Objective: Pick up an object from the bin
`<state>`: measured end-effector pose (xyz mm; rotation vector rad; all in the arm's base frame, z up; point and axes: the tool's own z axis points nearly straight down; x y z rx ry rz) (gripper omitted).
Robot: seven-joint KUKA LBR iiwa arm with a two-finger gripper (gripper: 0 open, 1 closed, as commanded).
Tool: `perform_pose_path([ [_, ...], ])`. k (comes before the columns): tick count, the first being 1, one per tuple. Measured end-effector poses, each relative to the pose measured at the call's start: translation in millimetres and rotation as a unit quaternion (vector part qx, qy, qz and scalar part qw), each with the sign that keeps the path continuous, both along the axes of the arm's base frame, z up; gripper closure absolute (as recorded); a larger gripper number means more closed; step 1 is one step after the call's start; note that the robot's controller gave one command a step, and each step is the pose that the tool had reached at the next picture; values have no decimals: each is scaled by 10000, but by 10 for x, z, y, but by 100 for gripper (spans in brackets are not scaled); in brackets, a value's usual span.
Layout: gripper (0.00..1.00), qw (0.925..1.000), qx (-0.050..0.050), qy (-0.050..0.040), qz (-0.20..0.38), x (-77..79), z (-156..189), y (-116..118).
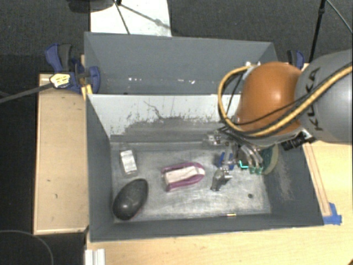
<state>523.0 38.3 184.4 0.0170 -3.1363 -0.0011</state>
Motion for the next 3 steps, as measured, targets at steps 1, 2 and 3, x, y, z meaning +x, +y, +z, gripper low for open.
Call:
perform_pose_path([
  [1,0,9910,4,-22,1336,385,-1150,627],
  [2,0,9918,2,-22,1281,193,-823,530],
  [3,0,9969,7,-59,787,364,-839,472],
])
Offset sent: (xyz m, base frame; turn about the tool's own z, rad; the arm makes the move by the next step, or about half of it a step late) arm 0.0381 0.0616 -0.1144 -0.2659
